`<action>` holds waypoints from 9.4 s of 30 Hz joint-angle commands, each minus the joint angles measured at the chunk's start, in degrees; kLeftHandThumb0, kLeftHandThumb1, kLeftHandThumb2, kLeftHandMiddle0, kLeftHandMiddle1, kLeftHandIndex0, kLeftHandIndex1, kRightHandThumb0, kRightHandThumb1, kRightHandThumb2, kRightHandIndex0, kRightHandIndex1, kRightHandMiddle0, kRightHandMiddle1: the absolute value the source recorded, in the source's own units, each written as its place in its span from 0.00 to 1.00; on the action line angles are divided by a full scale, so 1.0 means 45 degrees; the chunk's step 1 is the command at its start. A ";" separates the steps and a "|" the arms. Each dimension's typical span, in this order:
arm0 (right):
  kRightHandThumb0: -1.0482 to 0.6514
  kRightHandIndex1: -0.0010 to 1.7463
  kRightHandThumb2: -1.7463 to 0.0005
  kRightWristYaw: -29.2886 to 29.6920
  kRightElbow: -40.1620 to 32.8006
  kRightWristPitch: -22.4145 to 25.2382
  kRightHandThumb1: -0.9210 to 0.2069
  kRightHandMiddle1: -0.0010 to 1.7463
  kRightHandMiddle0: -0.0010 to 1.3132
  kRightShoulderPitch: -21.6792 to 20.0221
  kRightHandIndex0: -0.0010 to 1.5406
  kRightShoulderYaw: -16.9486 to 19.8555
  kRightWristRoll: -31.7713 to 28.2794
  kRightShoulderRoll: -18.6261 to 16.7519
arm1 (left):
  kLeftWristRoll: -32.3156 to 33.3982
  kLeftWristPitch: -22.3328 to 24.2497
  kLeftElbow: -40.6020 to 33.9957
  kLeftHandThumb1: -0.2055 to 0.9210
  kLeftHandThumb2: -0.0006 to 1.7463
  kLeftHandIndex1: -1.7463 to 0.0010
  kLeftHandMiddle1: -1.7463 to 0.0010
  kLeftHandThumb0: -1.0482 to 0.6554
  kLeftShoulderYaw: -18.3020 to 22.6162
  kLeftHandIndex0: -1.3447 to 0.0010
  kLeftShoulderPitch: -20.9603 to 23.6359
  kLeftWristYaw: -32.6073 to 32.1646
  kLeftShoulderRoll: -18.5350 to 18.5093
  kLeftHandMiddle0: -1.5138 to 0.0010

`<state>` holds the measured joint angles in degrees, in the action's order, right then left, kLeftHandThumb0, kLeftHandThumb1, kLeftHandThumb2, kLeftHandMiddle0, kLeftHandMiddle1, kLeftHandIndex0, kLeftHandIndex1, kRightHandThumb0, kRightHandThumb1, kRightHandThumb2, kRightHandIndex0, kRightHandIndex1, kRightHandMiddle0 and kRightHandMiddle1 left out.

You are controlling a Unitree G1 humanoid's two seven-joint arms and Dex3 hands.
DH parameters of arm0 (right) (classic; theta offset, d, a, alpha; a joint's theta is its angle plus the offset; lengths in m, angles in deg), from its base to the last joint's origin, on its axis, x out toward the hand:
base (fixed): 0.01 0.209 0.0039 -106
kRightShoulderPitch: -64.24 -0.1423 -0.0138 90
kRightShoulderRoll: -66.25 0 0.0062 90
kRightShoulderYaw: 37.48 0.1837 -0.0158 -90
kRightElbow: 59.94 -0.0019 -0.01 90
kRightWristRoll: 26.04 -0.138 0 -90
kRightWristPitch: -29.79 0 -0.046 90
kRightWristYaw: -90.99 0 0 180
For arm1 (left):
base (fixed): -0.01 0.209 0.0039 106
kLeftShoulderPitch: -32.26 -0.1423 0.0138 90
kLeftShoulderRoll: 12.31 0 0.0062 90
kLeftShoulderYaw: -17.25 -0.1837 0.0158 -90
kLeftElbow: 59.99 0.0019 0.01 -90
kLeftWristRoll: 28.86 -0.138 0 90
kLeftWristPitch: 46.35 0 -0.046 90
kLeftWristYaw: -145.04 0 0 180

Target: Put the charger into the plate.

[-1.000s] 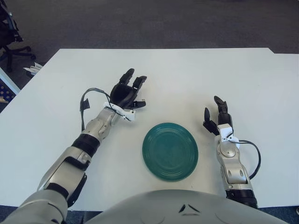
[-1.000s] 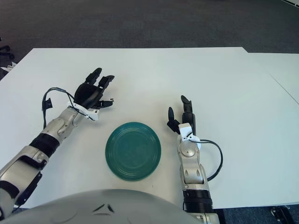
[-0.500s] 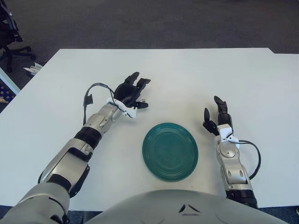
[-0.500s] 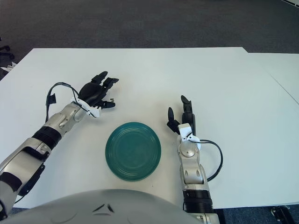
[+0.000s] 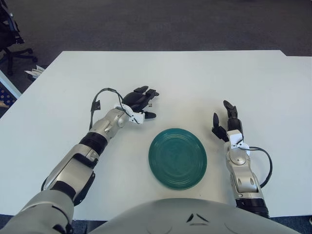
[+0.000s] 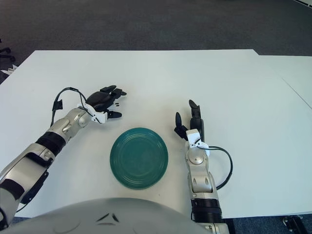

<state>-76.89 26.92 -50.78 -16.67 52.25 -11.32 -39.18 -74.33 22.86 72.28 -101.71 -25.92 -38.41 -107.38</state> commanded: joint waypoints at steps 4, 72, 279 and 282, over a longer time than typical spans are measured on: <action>0.21 0.00 0.51 -0.0433 0.1399 0.1210 0.00 0.21 0.00 0.1212 0.09 0.0049 -0.0423 -0.0181 | 0.0080 0.0010 0.0569 1.00 0.30 0.48 0.99 0.00 -0.0293 0.81 0.0662 0.0820 -0.0050 0.84; 0.23 0.00 0.51 -0.0555 0.1195 0.1349 0.00 0.23 0.00 0.1368 0.08 0.0607 -0.0679 -0.0173 | -0.0978 0.1664 0.4615 0.50 0.70 0.01 0.06 0.58 -0.1787 0.60 0.1702 -0.4906 0.0321 0.68; 0.23 0.00 0.51 0.0633 0.2346 0.0076 0.00 0.34 0.00 0.0650 0.10 0.0704 -0.0563 -0.0878 | 0.1928 -0.0260 -1.7080 0.36 0.83 0.00 0.03 0.61 0.0713 0.66 -0.9563 0.3847 0.0176 0.52; 0.23 0.00 0.51 0.0639 0.2341 0.0059 0.00 0.33 0.00 0.0668 0.10 0.0653 -0.0533 -0.0867 | 0.1930 -0.0225 -1.6995 0.37 0.82 0.00 0.04 0.61 0.0644 0.66 -0.9781 0.3810 0.0248 0.52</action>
<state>-72.76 31.97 -57.10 -17.93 56.10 -12.85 -41.51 -65.56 22.35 -4.81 -98.43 -68.84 -20.89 -106.36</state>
